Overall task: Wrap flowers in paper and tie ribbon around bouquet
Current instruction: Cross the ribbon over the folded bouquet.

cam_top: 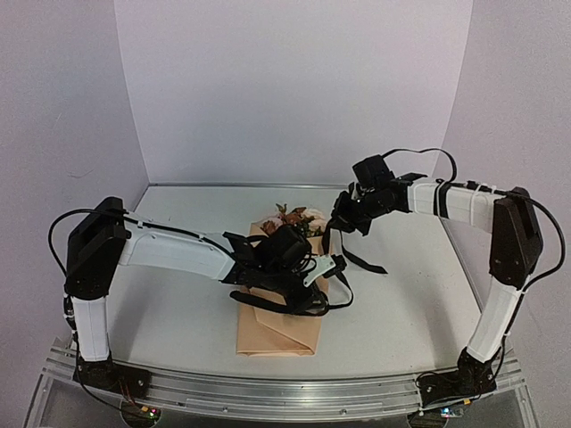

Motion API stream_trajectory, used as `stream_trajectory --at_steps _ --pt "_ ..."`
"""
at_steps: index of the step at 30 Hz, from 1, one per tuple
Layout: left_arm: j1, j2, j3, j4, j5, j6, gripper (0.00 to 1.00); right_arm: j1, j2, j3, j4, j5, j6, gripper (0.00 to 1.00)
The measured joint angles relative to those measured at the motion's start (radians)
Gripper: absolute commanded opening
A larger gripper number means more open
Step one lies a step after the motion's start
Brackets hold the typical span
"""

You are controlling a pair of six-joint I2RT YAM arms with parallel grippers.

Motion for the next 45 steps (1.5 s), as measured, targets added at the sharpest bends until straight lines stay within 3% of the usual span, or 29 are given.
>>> stream_trajectory --at_steps 3,6,14,22,29,34,40,45 --pt "0.008 -0.006 -0.008 0.03 0.004 -0.033 0.39 0.016 0.041 0.039 0.002 -0.03 -0.01 0.0" --pt "0.049 -0.066 -0.095 0.119 0.039 -0.105 0.4 0.035 0.084 0.074 -0.005 -0.048 -0.024 0.0" --pt "0.376 -0.369 -0.409 0.379 0.124 -0.431 0.51 0.1 0.146 0.149 -0.029 -0.072 -0.09 0.0" --pt "0.586 -0.341 -0.46 0.573 0.316 -0.746 0.61 0.166 0.177 0.22 -0.038 -0.076 -0.191 0.0" --pt "0.632 -0.249 -0.422 0.585 0.474 -0.85 0.73 0.224 0.214 0.276 -0.06 -0.065 -0.28 0.0" --pt "0.634 -0.146 -0.366 0.596 0.576 -0.933 0.74 0.261 0.214 0.276 -0.075 -0.053 -0.344 0.0" --pt "0.634 -0.028 -0.327 0.726 0.668 -1.097 0.71 0.294 0.214 0.275 -0.081 -0.019 -0.399 0.0" --pt "0.637 -0.041 -0.329 0.657 0.647 -1.067 0.62 0.3 0.209 0.229 -0.081 0.074 -0.403 0.0"
